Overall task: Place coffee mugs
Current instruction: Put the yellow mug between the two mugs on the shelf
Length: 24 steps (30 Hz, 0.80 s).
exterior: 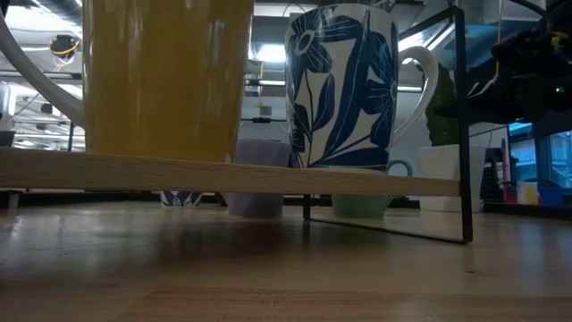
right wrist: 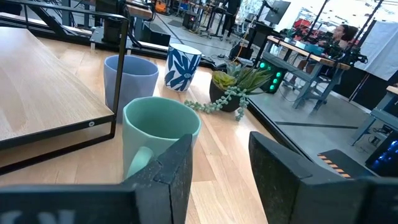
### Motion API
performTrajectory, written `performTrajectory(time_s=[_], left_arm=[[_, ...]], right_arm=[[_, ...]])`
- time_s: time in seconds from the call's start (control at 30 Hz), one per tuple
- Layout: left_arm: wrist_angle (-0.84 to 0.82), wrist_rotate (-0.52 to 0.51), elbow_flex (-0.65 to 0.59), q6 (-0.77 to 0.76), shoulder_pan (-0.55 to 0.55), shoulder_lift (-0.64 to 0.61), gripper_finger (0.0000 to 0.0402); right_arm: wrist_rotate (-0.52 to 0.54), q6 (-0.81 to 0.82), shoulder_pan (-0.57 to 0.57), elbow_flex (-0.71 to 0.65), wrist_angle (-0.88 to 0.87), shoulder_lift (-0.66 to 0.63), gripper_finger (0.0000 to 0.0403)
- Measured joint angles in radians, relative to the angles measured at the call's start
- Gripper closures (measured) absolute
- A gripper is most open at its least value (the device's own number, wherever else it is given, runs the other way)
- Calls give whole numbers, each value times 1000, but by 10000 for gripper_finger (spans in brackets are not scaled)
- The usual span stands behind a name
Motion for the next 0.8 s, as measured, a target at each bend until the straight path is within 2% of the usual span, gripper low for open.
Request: performTrajectory(time_s=[0.8], left_arm=[[93,32,0,38,-2,0,402]], right_arm=[[0,0,0,0,0,0,260]])
